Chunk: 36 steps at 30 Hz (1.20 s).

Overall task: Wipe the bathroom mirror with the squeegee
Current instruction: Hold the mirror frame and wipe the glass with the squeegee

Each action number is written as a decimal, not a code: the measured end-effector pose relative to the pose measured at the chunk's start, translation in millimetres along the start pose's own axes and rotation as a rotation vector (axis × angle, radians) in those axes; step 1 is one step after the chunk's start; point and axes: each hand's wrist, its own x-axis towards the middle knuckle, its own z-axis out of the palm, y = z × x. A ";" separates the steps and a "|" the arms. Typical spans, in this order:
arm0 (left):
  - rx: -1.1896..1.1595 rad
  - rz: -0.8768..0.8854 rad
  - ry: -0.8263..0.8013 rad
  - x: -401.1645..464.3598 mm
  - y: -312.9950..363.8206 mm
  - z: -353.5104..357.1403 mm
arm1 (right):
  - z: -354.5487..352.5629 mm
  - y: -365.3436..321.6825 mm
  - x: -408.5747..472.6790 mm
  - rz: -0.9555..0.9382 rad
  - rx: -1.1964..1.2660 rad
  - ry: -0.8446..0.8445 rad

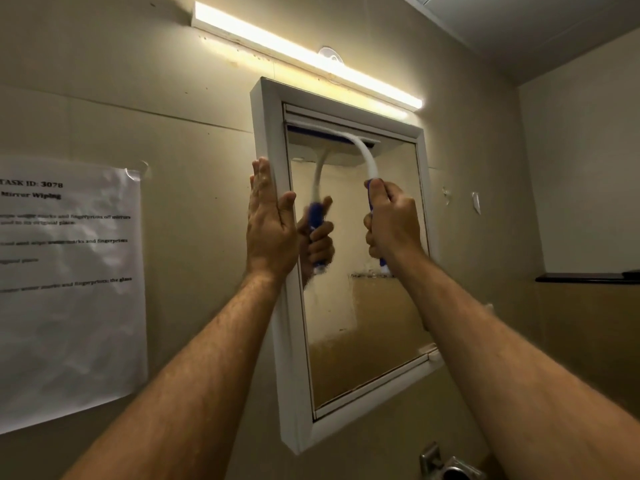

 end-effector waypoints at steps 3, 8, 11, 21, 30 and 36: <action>-0.008 0.016 0.008 -1.0 -1.3 0.5 | -8.4 20.4 -16.5 0.017 -0.005 -0.007; -0.026 0.000 0.020 -2.0 -1.0 0.6 | -16.6 27.6 -31.9 0.070 0.036 -0.032; -0.030 0.004 0.025 -2.8 -1.5 0.1 | -13.8 9.6 -17.3 0.028 0.076 -0.062; -0.044 -0.003 0.041 -4.2 -1.1 -0.9 | -9.5 28.8 -27.9 0.052 0.036 -0.029; -0.010 0.017 0.077 -5.3 -3.7 1.7 | 0.1 2.8 0.5 -0.002 0.032 -0.003; -0.012 0.019 0.079 -6.2 -3.8 2.3 | 6.0 12.2 -3.1 0.023 0.054 0.013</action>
